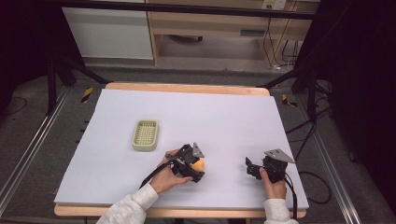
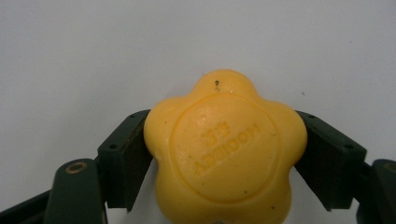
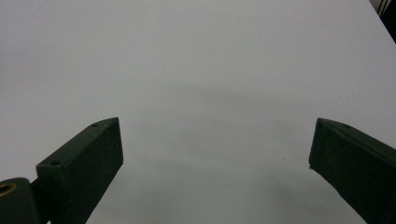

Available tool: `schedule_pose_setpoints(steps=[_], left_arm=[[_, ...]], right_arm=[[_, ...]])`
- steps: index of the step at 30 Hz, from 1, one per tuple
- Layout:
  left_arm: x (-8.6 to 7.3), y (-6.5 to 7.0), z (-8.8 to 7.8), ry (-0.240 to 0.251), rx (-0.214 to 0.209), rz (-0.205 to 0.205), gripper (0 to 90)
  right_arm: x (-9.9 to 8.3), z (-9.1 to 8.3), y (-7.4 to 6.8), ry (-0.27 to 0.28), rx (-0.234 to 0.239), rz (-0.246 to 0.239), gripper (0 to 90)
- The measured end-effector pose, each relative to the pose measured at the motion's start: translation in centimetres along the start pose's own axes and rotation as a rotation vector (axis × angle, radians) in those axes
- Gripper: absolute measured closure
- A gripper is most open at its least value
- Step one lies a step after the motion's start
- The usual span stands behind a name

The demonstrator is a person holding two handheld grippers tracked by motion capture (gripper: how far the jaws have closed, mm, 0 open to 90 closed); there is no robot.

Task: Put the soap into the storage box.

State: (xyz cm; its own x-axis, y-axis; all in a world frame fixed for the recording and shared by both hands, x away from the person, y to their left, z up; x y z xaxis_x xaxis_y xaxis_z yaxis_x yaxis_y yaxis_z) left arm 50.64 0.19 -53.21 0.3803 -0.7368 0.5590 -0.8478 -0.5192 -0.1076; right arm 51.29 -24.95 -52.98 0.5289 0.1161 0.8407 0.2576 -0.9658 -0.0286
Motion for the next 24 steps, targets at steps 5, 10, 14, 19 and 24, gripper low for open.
schedule_pose_setpoints(steps=[5, 10, 14, 19, 24], left_arm=[[0.01, 0.01, -0.02, 0.000, 0.008, -0.007, 24.6], [0.02, 0.06, -0.07, 0.003, 0.021, -0.008, 24.7], [0.00, 0.00, -0.14, 0.005, 0.025, -0.009, 24.7], [-0.01, -0.01, -0.02, 0.007, 0.025, -0.012, 24.5], [-0.12, 0.02, -0.04, 0.020, 0.025, -0.007, 24.1]], right_arm=[[0.00, 0.00, 0.00, 0.000, 0.001, 0.000, 3.3], [0.00, 0.00, -0.02, 0.000, 0.002, 0.000, 3.3], [0.00, 0.00, -0.02, 0.000, 0.004, -0.001, 3.3], [0.00, 0.00, -0.03, -0.001, 0.004, -0.001, 3.3], [0.00, 0.00, -0.02, 0.000, 0.003, 0.000, 3.3]])
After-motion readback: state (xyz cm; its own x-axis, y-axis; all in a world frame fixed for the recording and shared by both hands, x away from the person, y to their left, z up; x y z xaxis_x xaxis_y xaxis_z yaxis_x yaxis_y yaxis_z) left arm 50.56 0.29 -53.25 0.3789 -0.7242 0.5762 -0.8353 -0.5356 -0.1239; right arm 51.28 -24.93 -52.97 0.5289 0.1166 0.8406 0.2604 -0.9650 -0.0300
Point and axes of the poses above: each handheld gripper's, and its own axes: z roughly forward along the jaws, x roughly out of its top, y roughly to its right, the point moved 8 cm from there along z, roughly forward along the jaws, and after that the axes turned 3 degrees about x, right-handed, at the moved point
